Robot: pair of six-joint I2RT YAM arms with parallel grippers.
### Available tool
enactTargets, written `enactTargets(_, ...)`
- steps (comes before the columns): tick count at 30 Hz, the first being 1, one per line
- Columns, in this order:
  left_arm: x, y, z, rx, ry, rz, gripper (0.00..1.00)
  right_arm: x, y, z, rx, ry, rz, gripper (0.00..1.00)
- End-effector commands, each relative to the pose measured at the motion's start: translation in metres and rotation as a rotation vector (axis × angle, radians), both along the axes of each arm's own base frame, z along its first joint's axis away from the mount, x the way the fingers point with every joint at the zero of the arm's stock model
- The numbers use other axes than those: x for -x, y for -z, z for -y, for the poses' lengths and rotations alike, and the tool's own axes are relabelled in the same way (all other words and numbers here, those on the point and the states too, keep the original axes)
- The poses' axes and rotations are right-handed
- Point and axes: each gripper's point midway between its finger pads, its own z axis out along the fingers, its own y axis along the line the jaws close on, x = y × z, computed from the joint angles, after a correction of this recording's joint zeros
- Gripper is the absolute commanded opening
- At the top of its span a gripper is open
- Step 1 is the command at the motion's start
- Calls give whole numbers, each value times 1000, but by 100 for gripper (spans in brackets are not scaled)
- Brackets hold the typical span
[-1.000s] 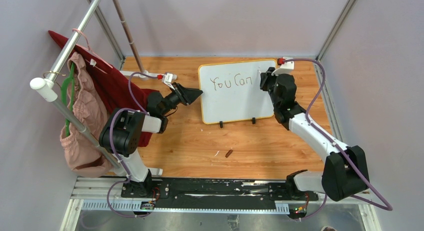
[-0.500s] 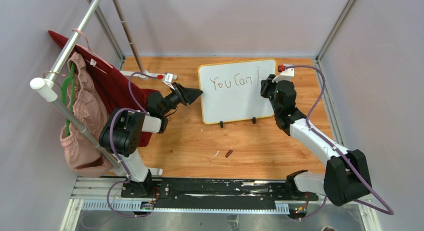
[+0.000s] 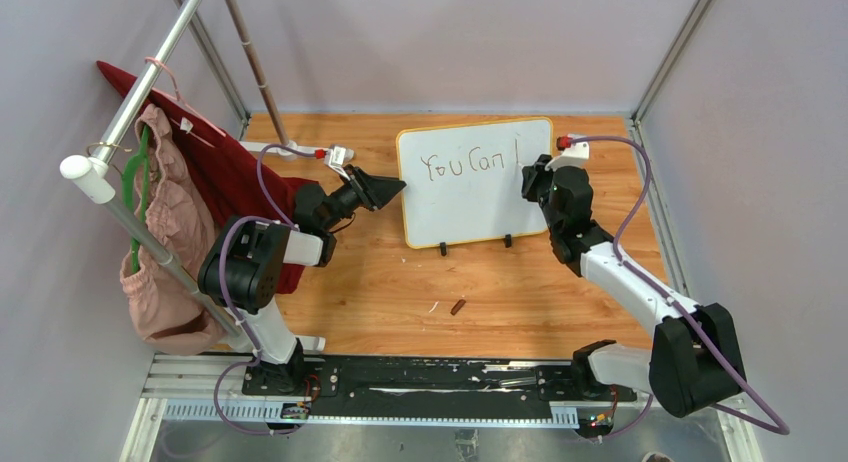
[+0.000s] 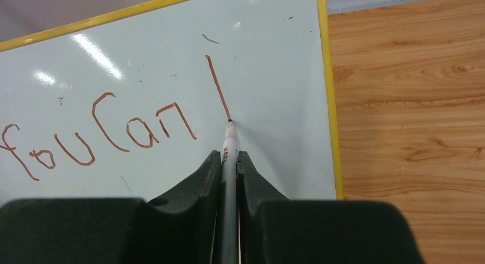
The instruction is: Write a sentence on the whiteboard
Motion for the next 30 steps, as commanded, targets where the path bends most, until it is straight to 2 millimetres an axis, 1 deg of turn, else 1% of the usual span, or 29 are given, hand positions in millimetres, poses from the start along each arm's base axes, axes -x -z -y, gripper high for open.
enactTargets(1,4,11,1,10,23,-45,40,-7,-14,2,-11,1,19,0)
enactTargets(7,4,11,1,10,24,-43,40,-12,-25,-5,-19,-19,36,0)
enactTargets(12,5,12,1,11,24,-47,40,-13,-26,-12,-19,-39,35,0)
enactTargets(17,5,11,1,11,24,-44,40,-12,-19,-18,-15,-64,16,0)
enactTargets(23,5,11,1,11,24,-44,40,-5,-10,-22,-13,-81,-1,0)
enactTargets(30,5,10,1,13,24,-43,40,3,4,-16,-1,-64,-28,0)
